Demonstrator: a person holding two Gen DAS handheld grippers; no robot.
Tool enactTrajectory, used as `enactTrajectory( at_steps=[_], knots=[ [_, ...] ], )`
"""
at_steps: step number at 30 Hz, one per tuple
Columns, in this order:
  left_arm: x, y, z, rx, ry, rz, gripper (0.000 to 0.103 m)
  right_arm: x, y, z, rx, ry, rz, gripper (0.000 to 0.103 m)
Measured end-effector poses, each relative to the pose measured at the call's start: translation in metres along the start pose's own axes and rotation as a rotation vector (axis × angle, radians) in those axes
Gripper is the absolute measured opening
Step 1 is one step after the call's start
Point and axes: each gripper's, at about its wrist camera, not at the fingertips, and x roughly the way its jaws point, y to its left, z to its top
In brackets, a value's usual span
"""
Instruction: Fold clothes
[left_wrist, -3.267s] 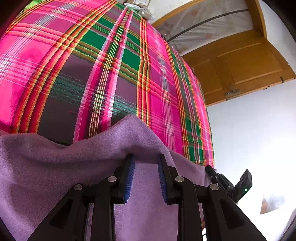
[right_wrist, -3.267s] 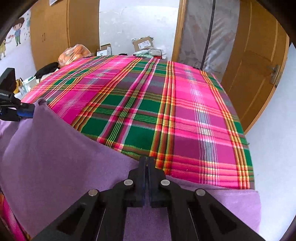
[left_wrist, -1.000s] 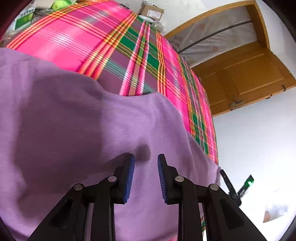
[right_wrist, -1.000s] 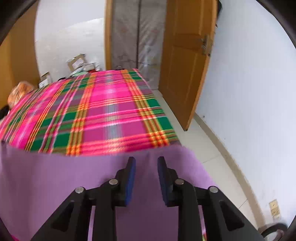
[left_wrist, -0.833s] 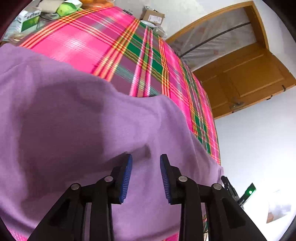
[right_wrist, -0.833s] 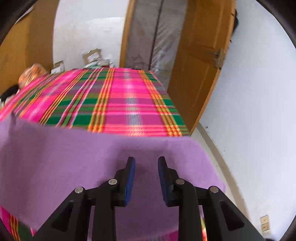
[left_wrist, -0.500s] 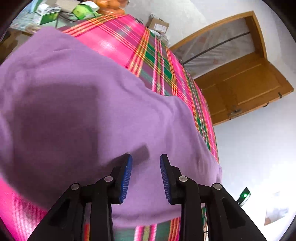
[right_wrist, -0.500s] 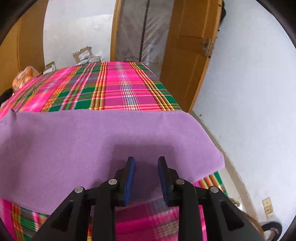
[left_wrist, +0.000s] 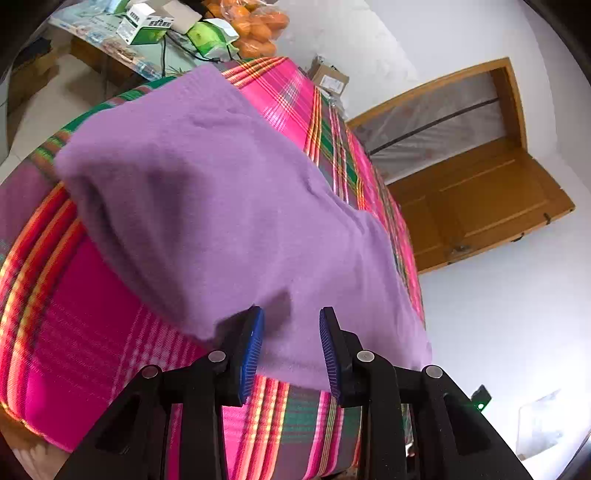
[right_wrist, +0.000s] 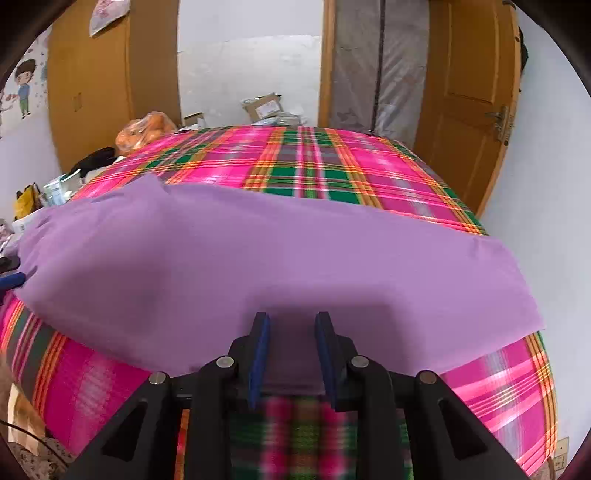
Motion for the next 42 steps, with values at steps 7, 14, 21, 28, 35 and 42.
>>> enactTrajectory(
  at_steps=[7,14,21,28,35,42],
  knots=[
    [-0.016,0.013,-0.008,-0.01,-0.016,-0.021,0.032,-0.013,0.046,-0.005,-0.111,-0.008,0.128,0.025],
    [-0.032,0.031,-0.01,-0.056,-0.05,-0.038,0.032,-0.022,0.097,-0.009,-0.257,0.014,0.287,0.025],
    [-0.039,0.038,-0.013,-0.086,-0.074,-0.017,0.032,-0.018,0.159,-0.002,-0.401,0.023,0.425,0.025],
    [-0.052,0.042,-0.008,-0.121,-0.109,0.03,0.033,-0.015,0.198,0.009,-0.449,0.031,0.569,0.018],
    [-0.059,0.019,-0.01,-0.07,-0.152,0.056,0.033,0.004,0.226,0.022,-0.444,0.063,0.586,0.006],
    [-0.029,-0.013,-0.008,0.023,-0.112,0.068,0.033,0.005,0.212,0.019,-0.414,0.079,0.594,0.005]
  ],
)
